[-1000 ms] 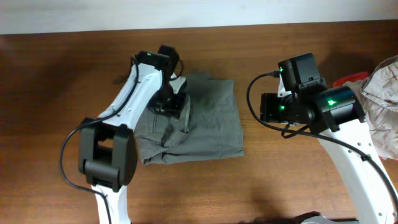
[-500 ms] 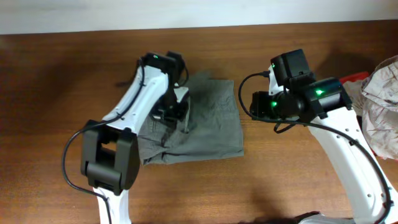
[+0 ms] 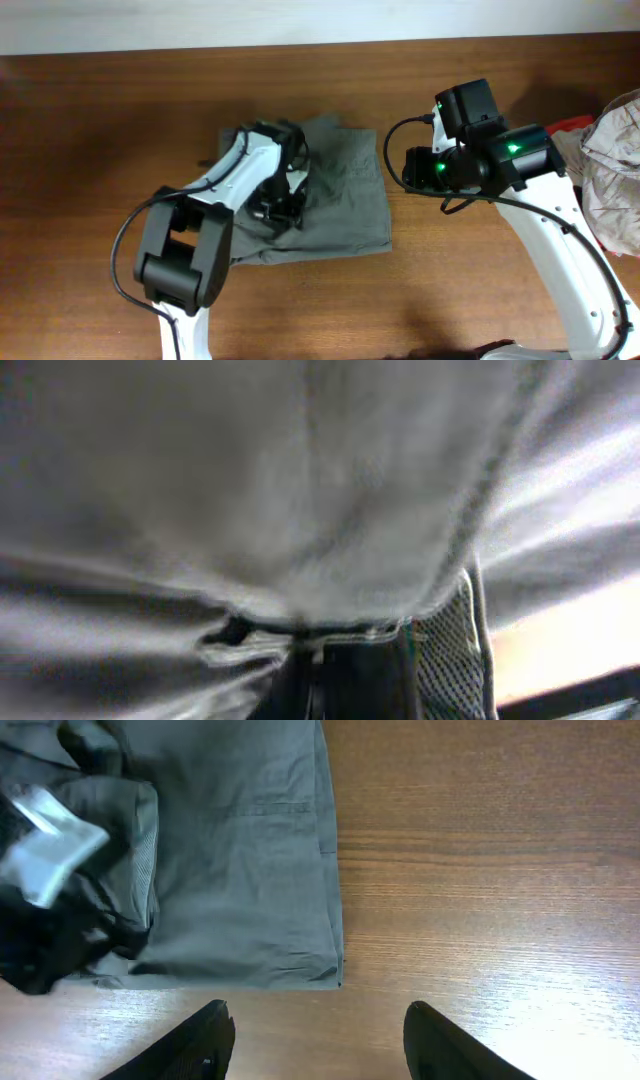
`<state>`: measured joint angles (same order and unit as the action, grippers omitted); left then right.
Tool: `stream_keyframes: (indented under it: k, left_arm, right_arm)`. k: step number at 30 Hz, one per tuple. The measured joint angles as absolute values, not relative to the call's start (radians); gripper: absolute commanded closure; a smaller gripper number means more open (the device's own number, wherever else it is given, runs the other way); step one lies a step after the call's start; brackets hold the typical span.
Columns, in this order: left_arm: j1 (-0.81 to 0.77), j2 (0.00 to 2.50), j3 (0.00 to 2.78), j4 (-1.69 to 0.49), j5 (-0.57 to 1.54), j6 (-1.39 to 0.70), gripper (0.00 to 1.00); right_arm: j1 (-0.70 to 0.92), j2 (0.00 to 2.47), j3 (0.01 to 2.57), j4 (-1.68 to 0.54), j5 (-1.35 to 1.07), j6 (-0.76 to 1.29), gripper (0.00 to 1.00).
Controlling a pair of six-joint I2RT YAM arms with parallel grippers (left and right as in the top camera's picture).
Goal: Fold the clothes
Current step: 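Bring the right gripper to the folded pants' top edge beside the left gripper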
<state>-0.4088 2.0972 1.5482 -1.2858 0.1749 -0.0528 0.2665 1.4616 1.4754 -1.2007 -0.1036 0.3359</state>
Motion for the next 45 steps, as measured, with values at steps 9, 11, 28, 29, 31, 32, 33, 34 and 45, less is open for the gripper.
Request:
stream_keyframes:
  k: [9,11,28,29,31,32,33,34,45]
  left_arm:
    - [-0.364,2.012,1.818,-1.274,0.077,-0.059,0.72]
    - [-0.348,2.002,1.82,-1.234,0.068,-0.058,0.72]
    - [-0.232,2.104,1.64,-1.08,-0.027,-0.061,0.72]
    - [-0.228,2.106,1.639,-1.079,-0.027,-0.061,0.73]
    - [-0.22,2.109,1.638,-1.074,-0.027,-0.061,0.72]
    - [-0.219,2.11,1.638,-1.073,-0.027,-0.061,0.72]
    - [-0.22,2.11,1.637,-1.072,-0.027,-0.061,0.72]
    - [-0.22,2.11,1.638,-1.072,-0.028,-0.061,0.73]
    - [-0.221,2.11,1.637,-1.071,-0.028,-0.061,0.72]
  right_arm:
    - [0.266,1.463,1.475,-1.199,-0.107,0.335,0.17]
    - [0.266,1.478,1.475,-1.188,-0.119,0.337,0.1]
    - [0.102,1.934,1.475,-0.895,-0.471,0.134,0.04]
    - [0.084,1.959,1.475,-0.875,-0.497,0.124,0.04]
    - [0.059,2.005,1.475,-0.853,-0.537,0.11,0.04]
    - [0.052,2.023,1.475,-0.845,-0.55,0.105,0.04]
    - [0.046,2.054,1.475,-0.832,-0.57,0.101,0.04]
    - [0.046,2.075,1.475,-0.824,-0.583,0.099,0.04]
    - [0.159,2.156,1.488,-0.736,-0.706,0.092,0.14]
